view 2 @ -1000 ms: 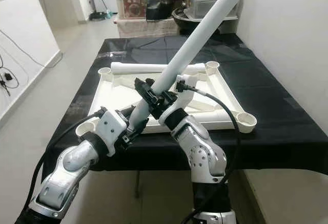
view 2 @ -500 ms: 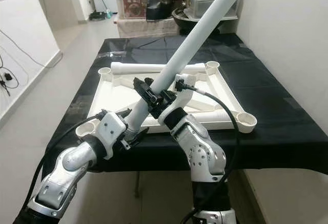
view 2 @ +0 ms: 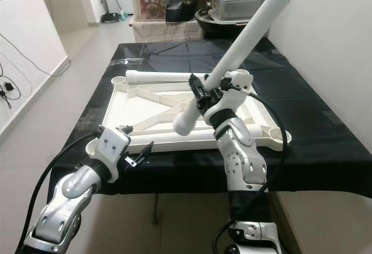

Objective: Building children table

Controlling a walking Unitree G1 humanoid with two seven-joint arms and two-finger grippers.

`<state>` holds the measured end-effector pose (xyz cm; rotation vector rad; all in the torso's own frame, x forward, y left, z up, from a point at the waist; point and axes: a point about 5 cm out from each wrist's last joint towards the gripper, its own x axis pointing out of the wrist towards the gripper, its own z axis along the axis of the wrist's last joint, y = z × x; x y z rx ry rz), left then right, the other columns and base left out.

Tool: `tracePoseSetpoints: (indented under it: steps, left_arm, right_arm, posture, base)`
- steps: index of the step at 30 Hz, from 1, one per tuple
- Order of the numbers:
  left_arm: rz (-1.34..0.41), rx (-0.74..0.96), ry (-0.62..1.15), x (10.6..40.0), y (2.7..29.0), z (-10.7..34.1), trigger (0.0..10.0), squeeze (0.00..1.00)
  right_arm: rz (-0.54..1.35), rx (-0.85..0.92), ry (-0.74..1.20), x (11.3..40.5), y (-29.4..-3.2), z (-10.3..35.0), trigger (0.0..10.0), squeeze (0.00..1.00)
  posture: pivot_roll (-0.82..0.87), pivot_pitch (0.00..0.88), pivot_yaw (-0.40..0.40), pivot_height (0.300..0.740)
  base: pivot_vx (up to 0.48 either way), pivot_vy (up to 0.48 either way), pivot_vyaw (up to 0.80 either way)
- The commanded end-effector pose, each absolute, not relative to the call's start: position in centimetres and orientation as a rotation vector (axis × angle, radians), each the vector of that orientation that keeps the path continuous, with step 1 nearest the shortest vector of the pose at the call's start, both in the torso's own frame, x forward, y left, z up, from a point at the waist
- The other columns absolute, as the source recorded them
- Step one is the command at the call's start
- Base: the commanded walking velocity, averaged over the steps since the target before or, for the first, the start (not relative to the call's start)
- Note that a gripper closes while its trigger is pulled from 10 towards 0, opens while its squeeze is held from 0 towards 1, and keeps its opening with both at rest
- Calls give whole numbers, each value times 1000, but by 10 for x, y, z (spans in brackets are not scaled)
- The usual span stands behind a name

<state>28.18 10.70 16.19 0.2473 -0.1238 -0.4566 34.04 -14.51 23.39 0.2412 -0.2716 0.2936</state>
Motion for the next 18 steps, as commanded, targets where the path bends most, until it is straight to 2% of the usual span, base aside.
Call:
tracePoseSetpoints:
  steps: [1, 4, 10, 18]
  left_arm:
    - [-400, 197, -105, 277, 113, 158, 10000, 0]
    - [-369, 140, -111, 270, 112, 157, 10000, 0]
    - [-331, 132, -132, 259, 110, 158, 10000, 0]
    - [-274, 78, -133, 259, 113, 164, 10000, 0]
  right_arm:
    - [285, 164, -287, 336, -137, 230, 10000, 0]
    - [270, 128, -293, 330, -133, 225, 10000, 0]
    - [251, 116, -309, 324, -129, 221, 10000, 0]
    - [206, 128, -341, 327, -131, 226, 10000, 0]
  posture:
    - [37, 0, 6, 740]
    - [38, 0, 5, 740]
    - [42, 0, 1, 740]
    - [46, 0, -6, 740]
  base:
    - [0, 0, 0]
    - [0, 0, 0]
    - [0, 0, 0]
    - [0, 0, 616]
